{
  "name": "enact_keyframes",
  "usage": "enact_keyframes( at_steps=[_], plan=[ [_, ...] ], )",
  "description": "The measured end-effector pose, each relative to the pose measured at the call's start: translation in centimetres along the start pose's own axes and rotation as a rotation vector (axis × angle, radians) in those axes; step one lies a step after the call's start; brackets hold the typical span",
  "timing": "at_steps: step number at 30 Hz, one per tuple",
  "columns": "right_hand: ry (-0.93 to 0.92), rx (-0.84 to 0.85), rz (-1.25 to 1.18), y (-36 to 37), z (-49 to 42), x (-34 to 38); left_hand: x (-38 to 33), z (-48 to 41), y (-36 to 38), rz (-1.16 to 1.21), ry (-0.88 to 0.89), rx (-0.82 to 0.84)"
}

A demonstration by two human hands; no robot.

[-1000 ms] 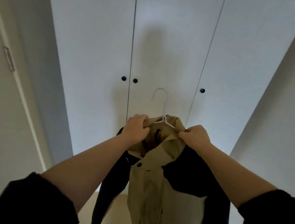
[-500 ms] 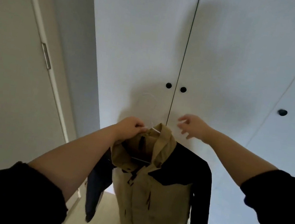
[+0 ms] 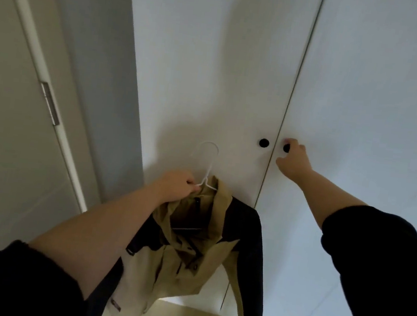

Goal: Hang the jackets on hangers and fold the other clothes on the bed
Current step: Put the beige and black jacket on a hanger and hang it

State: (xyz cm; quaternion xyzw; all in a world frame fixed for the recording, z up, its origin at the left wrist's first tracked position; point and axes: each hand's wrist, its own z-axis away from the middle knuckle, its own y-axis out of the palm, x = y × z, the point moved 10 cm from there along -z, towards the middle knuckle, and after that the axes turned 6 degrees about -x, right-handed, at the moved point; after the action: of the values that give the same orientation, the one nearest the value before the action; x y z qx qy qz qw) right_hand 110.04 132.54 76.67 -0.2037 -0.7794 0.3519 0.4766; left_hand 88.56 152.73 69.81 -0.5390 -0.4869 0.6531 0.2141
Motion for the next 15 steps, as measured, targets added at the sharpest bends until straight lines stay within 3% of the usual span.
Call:
enact_keyframes(
  at_steps=[8, 15],
  plan=[
    [-0.094, -0.125, 0.154, -3.4, 0.9, 0.9, 2.9, 1.5, -0.5, -0.005, -0.157, -0.103],
    [-0.11, -0.298, -0.126, -8.8, 11.3, -2.0, -3.2, 5.0, 1.0, 0.054, -0.173, -0.177]
  ],
)
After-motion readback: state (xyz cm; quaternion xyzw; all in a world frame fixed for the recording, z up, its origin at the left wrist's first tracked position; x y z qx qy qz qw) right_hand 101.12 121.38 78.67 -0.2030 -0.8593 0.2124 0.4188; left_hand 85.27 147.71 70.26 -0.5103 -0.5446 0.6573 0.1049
